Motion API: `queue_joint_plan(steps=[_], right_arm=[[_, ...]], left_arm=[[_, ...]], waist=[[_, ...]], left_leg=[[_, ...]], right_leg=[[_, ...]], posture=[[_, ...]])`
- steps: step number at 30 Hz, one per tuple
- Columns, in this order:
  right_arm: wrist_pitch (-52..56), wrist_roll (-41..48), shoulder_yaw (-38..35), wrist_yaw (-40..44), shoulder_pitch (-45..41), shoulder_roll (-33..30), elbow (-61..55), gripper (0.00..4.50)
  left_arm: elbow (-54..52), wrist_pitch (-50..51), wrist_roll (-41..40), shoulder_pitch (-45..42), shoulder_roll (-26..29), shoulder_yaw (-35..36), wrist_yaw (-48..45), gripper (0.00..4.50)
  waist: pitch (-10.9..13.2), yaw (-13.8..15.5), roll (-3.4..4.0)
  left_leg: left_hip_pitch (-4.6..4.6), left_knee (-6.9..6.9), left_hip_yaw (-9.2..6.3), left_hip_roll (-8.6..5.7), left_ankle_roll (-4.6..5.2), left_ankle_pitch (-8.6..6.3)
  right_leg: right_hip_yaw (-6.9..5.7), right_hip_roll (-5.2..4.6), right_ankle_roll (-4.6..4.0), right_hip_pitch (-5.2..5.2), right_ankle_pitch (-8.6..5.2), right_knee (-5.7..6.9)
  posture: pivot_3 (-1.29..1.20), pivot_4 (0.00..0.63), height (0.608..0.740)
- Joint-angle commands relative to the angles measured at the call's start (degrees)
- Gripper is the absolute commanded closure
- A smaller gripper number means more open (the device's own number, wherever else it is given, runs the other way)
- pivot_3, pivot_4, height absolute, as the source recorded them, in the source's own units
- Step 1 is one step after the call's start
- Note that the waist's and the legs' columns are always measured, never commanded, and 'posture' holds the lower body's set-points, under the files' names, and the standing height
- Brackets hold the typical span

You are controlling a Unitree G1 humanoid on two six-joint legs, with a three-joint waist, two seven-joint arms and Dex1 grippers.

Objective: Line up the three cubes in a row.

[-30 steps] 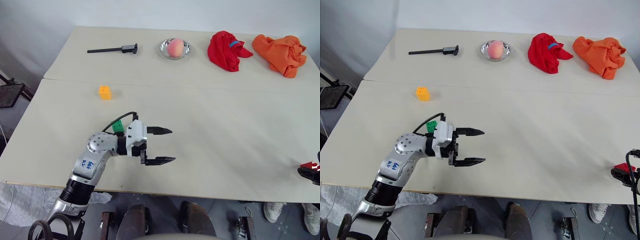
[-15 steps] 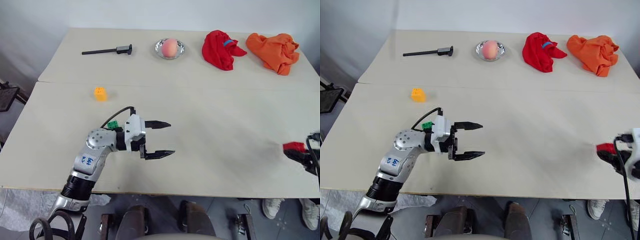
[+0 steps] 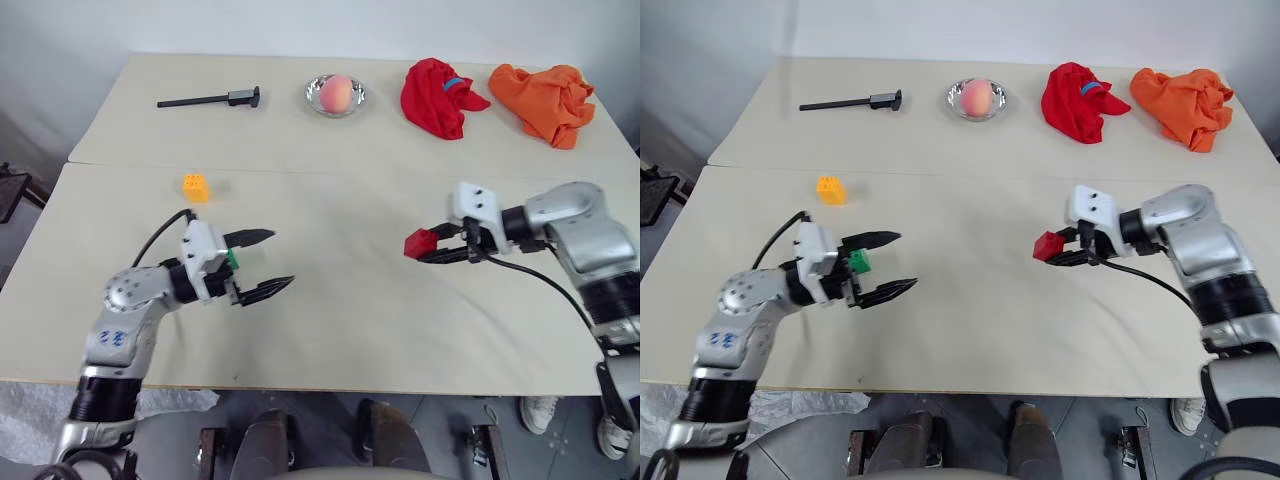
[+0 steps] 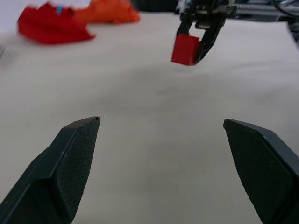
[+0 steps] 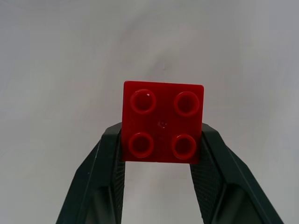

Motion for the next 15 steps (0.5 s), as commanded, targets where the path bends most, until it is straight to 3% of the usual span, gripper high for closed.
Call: queue_joint_plan(steps=[1, 8, 15], right_arm=[[-8.15, -4.60, 2.11, 5.08, -4.44, 2.79, 8.62, 2.99], [-19.20, -10.86, 3.73, 6.26, -9.81, 8.78, 18.06, 2.99], [-19.59, -13.54, 4.49, 7.00, -12.60, 13.94, 15.11, 2.99]], left_arm=[[-4.15, -1.04, -1.08, 4.50, 2.97, 3.47, -1.01, 0.00], [-7.09, -0.55, -2.07, 8.08, 3.71, 5.85, 1.08, 0.00], [-8.45, -2.28, -2.28, 12.29, 4.95, 7.33, -0.48, 0.00]], waist=[[0.00, -0.29, 0.00], [0.00, -1.03, 0.01], [0.01, -3.18, 0.01]], left_leg=[[0.00, 0.01, 0.02, 0.00, 0.00, 0.00], [0.10, 0.02, -0.02, 0.06, -0.03, 0.00], [0.20, -0.01, -0.02, 0.15, -0.14, 0.02]], right_leg=[[-0.01, 0.00, 0.00, 0.00, 0.00, -0.01], [-0.02, 0.01, -0.01, 0.07, 0.00, 0.10], [-0.03, 0.06, -0.19, 0.02, -0.10, 0.32]], posture=[[0.00, 0.150, 0.740], [0.00, 0.150, 0.740], [0.00, 0.150, 0.740]])
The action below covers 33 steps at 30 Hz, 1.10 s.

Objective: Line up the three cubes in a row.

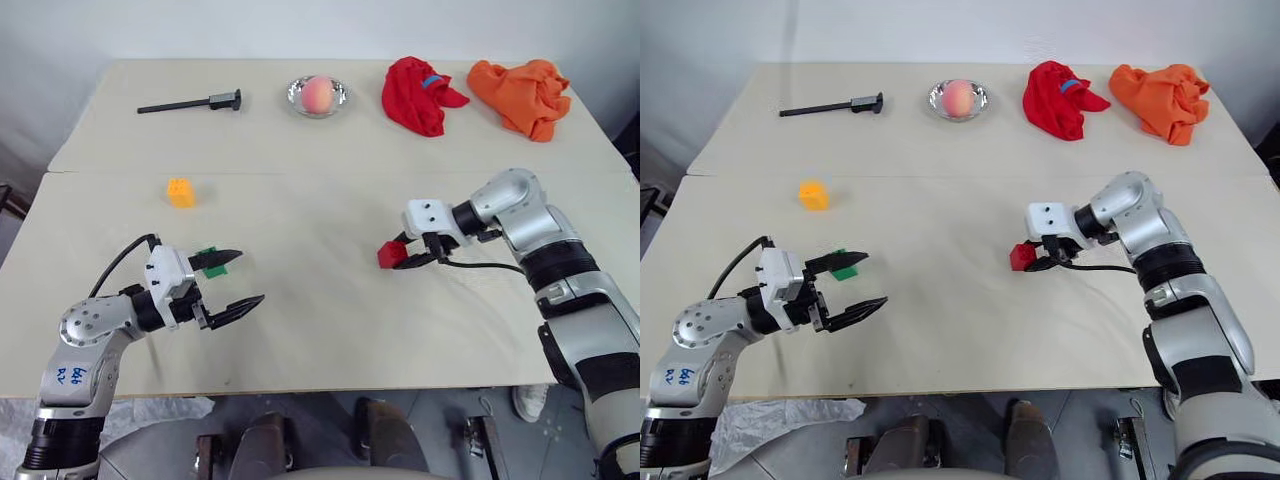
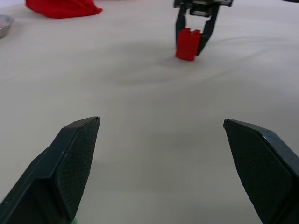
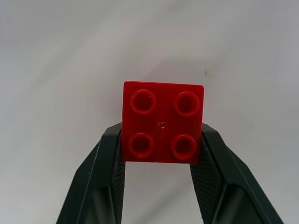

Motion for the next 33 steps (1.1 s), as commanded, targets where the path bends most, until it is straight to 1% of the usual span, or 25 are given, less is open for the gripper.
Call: queue_joint_plan(steps=[1, 6, 11, 13, 15, 18, 20, 21, 23, 25, 26, 28, 29, 31, 33], right_arm=[[0.93, -1.59, 0.81, 0.57, -1.81, 2.18, -2.91, 2.99], [3.56, -4.75, 1.50, -1.99, -2.47, 4.53, -3.46, 2.99], [3.92, -6.52, 1.59, -2.65, -1.81, 5.05, -4.25, 2.99], [2.81, -6.30, 1.03, -3.15, -1.52, 5.09, -4.65, 2.27], [1.96, -5.64, -0.10, -3.96, -1.43, 5.00, -4.43, 1.74], [1.01, -0.94, -3.46, -1.30, -0.35, 3.71, -5.81, 0.86], [0.13, 1.95, -5.78, -0.27, 0.62, 2.86, -6.79, 0.18], [-1.04, 4.58, -7.76, 1.00, 1.59, 2.05, -7.25, 0.08], [-1.42, 12.03, -13.80, 4.35, 4.27, 0.15, -7.60, 0.08], [0.46, 23.75, -17.28, 5.60, 9.90, -4.21, -9.75, 0.08], [0.98, 28.29, -17.83, 5.67, 12.06, -5.70, -10.76, 0.08], [0.24, 32.35, -20.52, 5.70, 14.92, -5.95, -11.47, 0.08], [2.38, 36.22, -20.07, 5.70, 17.87, -7.47, -14.18, 0.08], [4.85, 37.88, -22.95, 5.56, 22.33, -7.15, -14.88, 0.08], [4.71, 37.64, -25.07, 5.33, 24.77, -6.70, -13.10, 0.08]], left_arm=[[-1.62, -2.38, -0.73, 1.90, 1.23, 1.88, -1.51, 0.00], [-0.80, -2.25, -0.81, 1.27, 1.58, 1.25, -1.82, 0.00], [-0.94, -1.78, -1.14, 0.76, 1.76, 0.84, -2.23, 0.00], [-1.31, -1.46, -1.58, 1.00, 1.95, 1.22, -2.50, 0.00], [-1.52, -1.04, -1.99, 1.03, 1.67, 2.00, -1.80, 0.00], [-2.73, -0.56, -2.65, 2.08, 1.76, 3.58, -0.75, 0.00], [-3.68, -0.64, -2.83, 3.13, 1.80, 4.70, -0.09, 0.00], [-4.58, -0.46, -3.15, 4.02, 1.70, 5.78, 0.60, 0.00], [-7.06, 0.06, -4.26, 6.72, 1.13, 9.03, 2.64, 0.00], [-10.37, 0.15, -4.85, 12.38, -0.22, 14.16, 5.32, 0.00], [-11.45, 0.12, -4.97, 14.58, -0.79, 16.01, 6.27, 0.00], [-12.46, -0.27, -5.17, 18.18, -1.93, 19.02, 7.49, 0.00], [-11.37, -2.75, -4.50, 19.90, -3.51, 21.58, 8.52, 0.00], [-6.90, -6.22, -3.68, 23.57, -6.46, 26.86, 10.37, 0.00], [-1.80, -7.18, -4.08, 25.90, -8.32, 30.20, 11.18, 0.00]], waist=[[0.01, -0.43, 0.01], [0.00, -0.35, 0.01], [0.00, -0.49, 0.01], [0.00, -0.52, 0.00], [0.01, -0.45, 0.01], [0.01, -0.40, 0.01], [0.01, -0.36, 0.01], [0.01, -0.30, 0.01], [0.02, -0.04, -0.01], [0.03, 0.38, -0.02], [0.03, 0.74, -0.03], [0.03, 1.11, -0.03], [0.03, 1.12, -0.03], [0.03, 1.11, -0.05], [0.03, 1.12, -0.04]], left_leg=[[0.01, -0.02, 0.01, 0.01, -0.02, 0.01], [0.01, 0.01, -0.01, 0.00, -0.04, 0.02], [0.08, 0.01, 0.01, 0.00, -0.07, 0.02], [0.10, 0.01, 0.01, 0.00, -0.08, 0.03], [0.09, 0.01, 0.01, 0.00, -0.09, 0.04], [0.06, 0.01, -0.01, -0.01, -0.09, 0.04], [0.05, 0.01, -0.04, -0.02, -0.08, 0.04], [0.04, 0.01, -0.04, -0.02, -0.08, 0.04], [0.01, 0.01, -0.05, -0.04, -0.08, 0.04], [-0.02, 0.01, -0.11, -0.03, -0.07, 0.03], [-0.03, 0.00, -0.13, -0.01, -0.05, 0.02], [0.03, -0.01, -0.20, 0.02, 0.06, -0.04], [0.02, -0.02, -0.14, -0.04, 0.07, -0.05], [0.06, 0.00, -0.04, -0.06, 0.07, -0.05], [0.17, 0.01, -0.02, -0.05, 0.06, -0.05]], right_leg=[[0.01, 0.00, -0.02, -0.03, -0.01, 0.04], [0.01, -0.03, -0.04, -0.05, -0.02, 0.16], [0.06, -0.03, -0.04, -0.05, -0.02, 0.23], [0.08, -0.03, -0.04, -0.05, -0.02, 0.26], [0.08, -0.03, -0.05, -0.05, -0.03, 0.28], [0.07, -0.04, -0.05, -0.07, -0.03, 0.26], [0.07, -0.05, -0.05, -0.07, -0.03, 0.25], [0.07, -0.06, -0.05, -0.07, -0.03, 0.25], [0.03, -0.11, -0.05, -0.07, -0.03, 0.23], [-0.02, -0.19, -0.05, -0.06, -0.03, 0.23], [-0.04, -0.21, -0.05, -0.06, -0.03, 0.21], [-0.05, -0.29, -0.05, -0.04, -0.03, 0.21], [-0.06, -0.31, -0.05, -0.05, -0.03, 0.16], [-0.06, -0.31, -0.03, -0.04, -0.02, 0.18], [-0.03, -0.30, -0.04, -0.03, -0.02, 0.25]], posture=[[0.00, 0.150, 0.740], [0.00, 0.150, 0.740], [0.00, 0.150, 0.740], [0.00, 0.150, 0.740], [0.00, 0.150, 0.740], [0.00, 0.150, 0.740], [0.00, 0.150, 0.740], [0.00, 0.150, 0.740], [0.00, 0.150, 0.740], [0.00, 0.150, 0.740], [0.00, 0.150, 0.740], [0.00, 0.150, 0.740], [0.00, 0.150, 0.740], [0.00, 0.150, 0.740], [0.00, 0.150, 0.740]])
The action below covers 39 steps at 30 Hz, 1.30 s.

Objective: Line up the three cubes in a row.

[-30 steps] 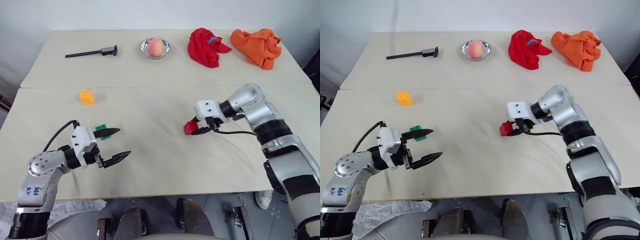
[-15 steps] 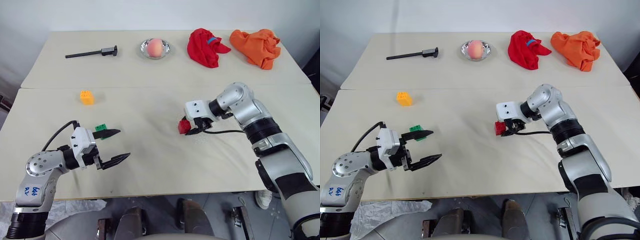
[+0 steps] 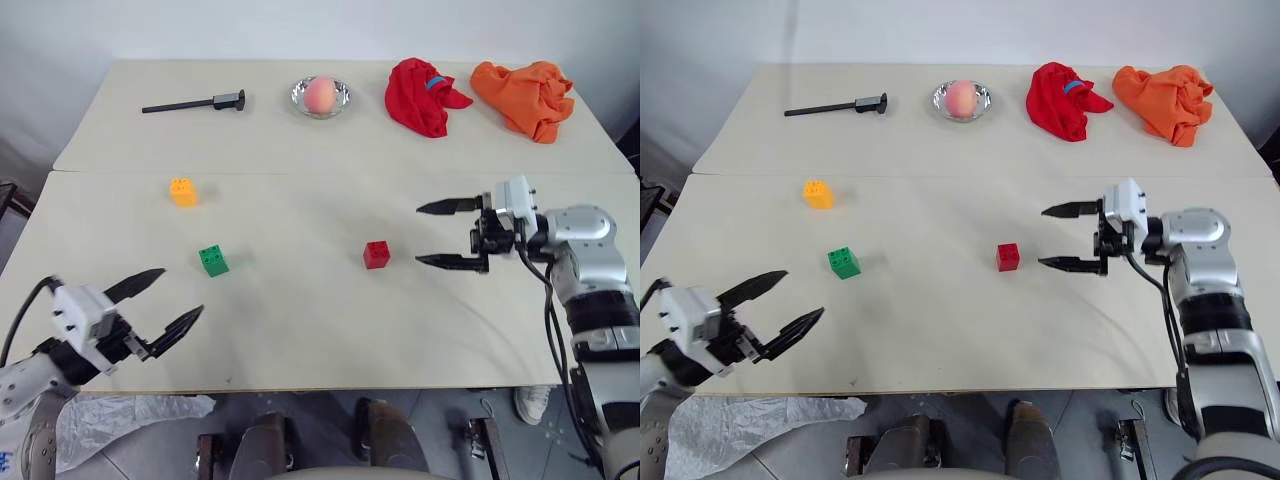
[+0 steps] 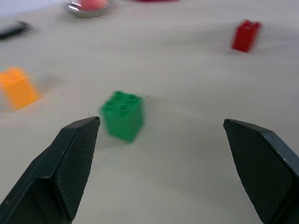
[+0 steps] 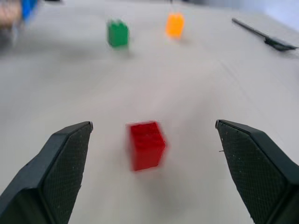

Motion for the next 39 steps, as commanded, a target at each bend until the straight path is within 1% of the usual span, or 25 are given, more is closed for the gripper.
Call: queue_joint_plan(steps=[1, 4, 6, 8, 12, 15, 17, 19, 23, 25, 29, 35, 38, 39], right_arm=[[0.80, 2.10, -5.06, 3.94, 3.08, -0.06, 1.70, 0.08], [-2.45, 1.33, -7.66, 3.25, 4.92, -0.19, 3.93, 0.08], [-2.56, 1.36, -8.66, 3.42, 6.66, -0.48, 2.72, 0.08], [-1.75, 1.93, -9.71, 2.96, 8.24, -0.40, 0.30, 0.08], [-0.41, 2.46, -11.18, 0.76, 10.75, 0.17, -4.46, 0.08], [1.78, 3.03, -12.09, -1.64, 14.92, 0.62, -10.65, 0.08], [3.37, 3.21, -12.55, -2.93, 16.66, 0.61, -13.65, 0.08], [4.82, 3.52, -13.25, -3.84, 17.72, 0.19, -15.85, 0.08], [6.81, 3.31, -14.33, -5.06, 18.60, -0.35, -17.96, 0.08], [7.36, 3.23, -14.91, -5.46, 19.15, -0.46, -18.72, 0.08], [7.81, 2.95, -15.88, -6.11, 21.50, -0.41, -20.94, 0.08], [8.88, 3.69, -16.96, -7.51, 25.88, -0.02, -24.84, 0.08], [9.45, 3.78, -17.20, -7.64, 26.79, -0.22, -25.65, 0.00], [9.74, 3.87, -17.38, -7.79, 27.02, -0.29, -25.92, 0.00]], left_arm=[[8.19, -3.14, -0.69, 4.62, -2.26, 7.17, 1.36, 0.00], [12.49, -4.06, -1.15, 6.88, -2.56, 8.00, -0.47, 0.00], [12.10, -3.10, -2.39, 7.30, -2.29, 7.39, -1.35, 0.00], [10.88, -1.82, -3.42, 6.33, -1.89, 6.37, -1.27, 0.00], [10.70, -0.98, -2.55, 2.82, -0.21, 2.45, -2.30, 0.00], [17.80, -2.24, 0.94, -8.88, 4.65, -3.91, -4.37, 0.00], [23.89, -2.40, 2.14, -16.74, 7.63, -7.91, -7.72, 0.00], [30.76, -3.43, 4.24, -23.93, 10.04, -12.57, -12.11, 0.00], [40.19, -7.76, 7.84, -31.12, 12.37, -18.02, -17.62, 0.00], [42.47, -7.29, 7.78, -33.24, 12.80, -19.75, -20.32, 0.00], [46.67, -8.95, 9.06, -37.72, 12.57, -22.21, -22.48, 0.00], [52.36, -10.29, 10.06, -45.14, 9.09, -25.13, -23.81, 0.00], [56.04, -12.31, 11.39, -48.20, 7.84, -26.45, -24.26, 0.62], [57.20, -12.90, 11.67, -49.01, 7.61, -26.84, -24.76, 0.89]], waist=[[0.00, 0.05, 0.00], [0.01, 0.14, 0.00], [0.00, 0.44, -0.04], [-0.01, 0.86, -0.06], [-0.01, 1.39, -0.06], [-0.02, 2.08, -0.06], [-0.02, 2.46, -0.06], [-0.03, 2.14, -0.06], [-0.03, 0.85, -0.06], [-0.02, 0.19, -0.07], [-0.02, 0.25, -0.07], [-0.02, 1.23, -0.08], [-0.02, 1.59, -0.08], [-0.02, 1.59, -0.08]], left_leg=[[0.05, -0.01, 0.03, 0.00, 0.00, 0.00], [0.06, -0.01, 0.17, -0.04, 0.03, -0.02], [0.03, 0.00, 0.16, 0.02, 0.05, -0.03], [0.01, 0.00, 0.11, 0.06, 0.05, -0.03], [0.03, 0.00, -0.03, 0.04, 0.07, -0.03], [0.00, 0.03, 0.04, -0.03, 0.06, -0.02], [-0.05, 0.08, 0.05, -0.11, 0.04, 0.00], [-0.04, 0.10, 0.13, -0.18, 0.03, 0.00], [0.00, 0.03, 0.28, -0.20, 0.03, -0.01], [0.02, -0.09, 0.31, -0.18, 0.03, -0.01], [0.00, -0.09, 0.29, -0.14, 0.02, -0.01], [-0.03, 0.07, 0.25, -0.18, 0.03, -0.01], [-0.04, 0.08, 0.26, -0.19, 0.03, -0.01], [-0.04, 0.08, 0.25, -0.19, 0.03, -0.01]], right_leg=[[0.02, 0.00, 0.00, 0.00, 0.00, 0.02], [0.06, -0.02, 0.00, 0.00, 0.00, 0.02], [0.04, -0.07, 0.00, 0.00, 0.00, 0.02], [0.01, -0.17, 0.00, 0.00, 0.00, 0.06], [0.04, -0.24, 0.00, 0.00, 0.01, 0.07], [-0.06, -0.21, -0.01, 0.01, 0.00, 0.16], [-0.12, -0.16, -0.02, 0.01, 0.00, 0.19], [-0.10, -0.12, -0.02, 0.00, 0.00, 0.20], [-0.26, -0.11, -0.02, -0.02, 0.00, 0.13], [-0.49, -0.11, -0.02, -0.03, 0.00, 0.08], [-0.69, -0.11, -0.03, -0.04, 0.00, 0.08], [-0.68, -0.18, -0.02, -0.03, 0.01, 0.18], [-0.69, -0.17, -0.01, -0.03, 0.01, 0.18], [-0.70, -0.17, -0.01, -0.03, 0.01, 0.18]], posture=[[0.00, 0.150, 0.740], [0.00, 0.150, 0.740], [0.00, 0.150, 0.740], [0.00, 0.150, 0.740], [0.00, 0.150, 0.740], [0.00, 0.150, 0.740], [0.00, 0.150, 0.740], [0.00, 0.150, 0.740], [0.00, 0.150, 0.740], [0.00, 0.150, 0.740], [0.00, 0.150, 0.740], [0.00, 0.150, 0.740], [0.00, 0.150, 0.740], [0.00, 0.150, 0.740]])
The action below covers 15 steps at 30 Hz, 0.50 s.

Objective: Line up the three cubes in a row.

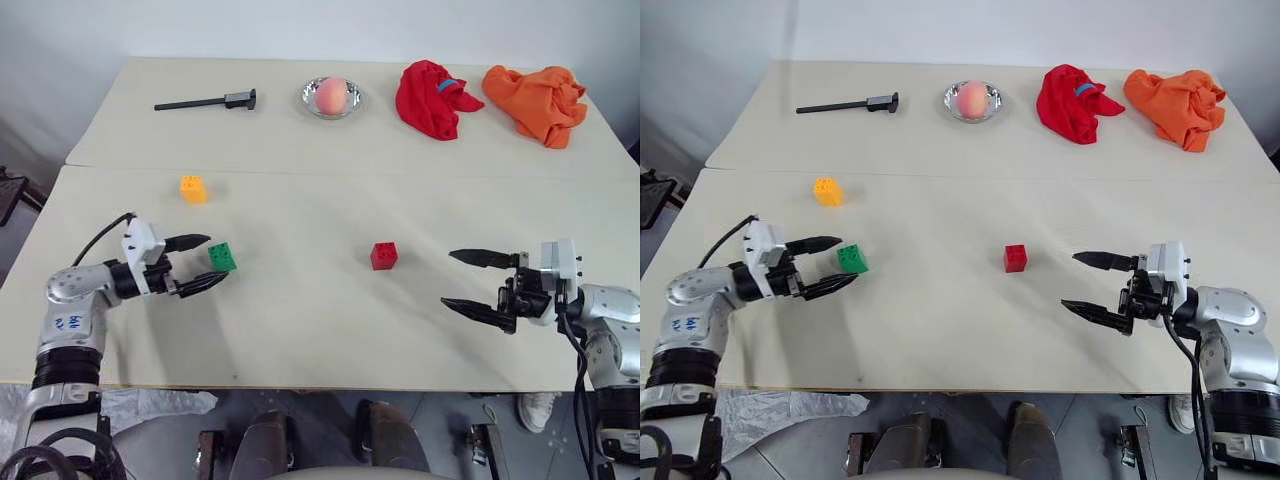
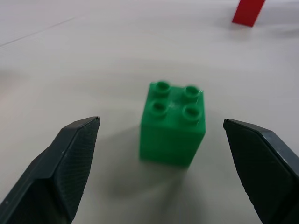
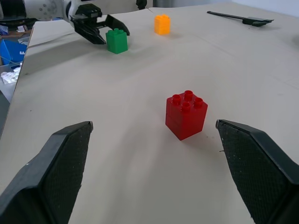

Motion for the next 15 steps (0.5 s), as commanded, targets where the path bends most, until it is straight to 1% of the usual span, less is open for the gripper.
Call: queue_joint_plan(steps=[1, 6, 7, 8, 10, 12, 15], right_arm=[[0.75, 1.61, -2.23, -0.37, 0.80, -0.80, -2.43, 0.00], [0.94, 1.54, -3.63, -0.30, 2.05, -1.24, -2.82, 0.00], [0.81, 1.54, -4.03, -0.32, 2.37, -1.32, -2.82, 0.00], [0.73, 1.55, -4.28, -0.34, 2.57, -1.35, -2.84, 0.00], [0.79, 1.89, -5.60, -0.86, 3.96, -1.43, -3.54, 0.00], [2.45, 2.57, -6.46, -1.22, 5.55, -1.95, -4.76, 0.00], [3.07, 3.72, -8.07, -2.19, 7.91, -1.46, -6.99, 0.00]], left_arm=[[3.31, -2.61, 1.05, -2.53, -0.19, -0.66, -1.58, 1.20], [4.56, -3.12, 1.66, -5.02, 0.71, -2.32, -5.83, 2.77], [4.02, -2.48, 1.43, -6.00, 0.69, -2.67, -6.76, 3.00], [3.69, -2.02, 1.26, -6.68, 0.62, -2.86, -7.38, 3.00], [0.62, 1.76, 0.44, -10.97, -1.16, -5.36, -10.23, 3.00], [-1.14, 3.91, 0.83, -14.43, -2.94, -8.10, -12.78, 3.00], [3.15, 0.65, 4.96, -21.69, -9.25, -13.88, -15.10, 3.00]], waist=[[0.00, -0.02, 0.00], [0.01, 0.01, -0.01], [0.01, 0.01, -0.01], [0.01, 0.16, -0.02], [0.02, 0.46, -0.04], [0.03, 1.36, -0.06], [0.03, 2.00, -0.06]], left_leg=[[-0.01, 0.00, 0.00, 0.00, 0.00, 0.00], [-0.02, 0.00, 0.00, 0.00, 0.00, 0.00], [-0.01, 0.00, 0.00, 0.00, 0.00, 0.00], [-0.02, 0.01, 0.00, 0.00, 0.00, 0.00], [-0.08, 0.06, -0.03, -0.01, 0.00, 0.00], [-0.24, 0.27, -0.14, -0.01, 0.01, 0.00], [-0.27, 0.52, -0.16, -0.01, 0.07, -0.04]], right_leg=[[0.00, 0.00, 0.00, 0.00, 0.00, 0.00], [-0.01, 0.01, 0.00, 0.00, 0.00, 0.00], [-0.01, 0.01, 0.00, 0.00, 0.00, 0.00], [-0.01, 0.01, 0.00, 0.00, 0.00, 0.00], [-0.04, 0.00, 0.00, 0.00, 0.00, -0.01], [-0.15, 0.00, 0.01, 0.00, 0.01, 0.01], [-0.18, 0.00, 0.04, 0.11, 0.02, 0.02]], posture=[[0.00, 0.150, 0.740], [0.00, 0.150, 0.740], [0.00, 0.150, 0.740], [0.00, 0.150, 0.740], [0.00, 0.150, 0.740], [0.00, 0.150, 0.740], [0.00, 0.150, 0.740]])
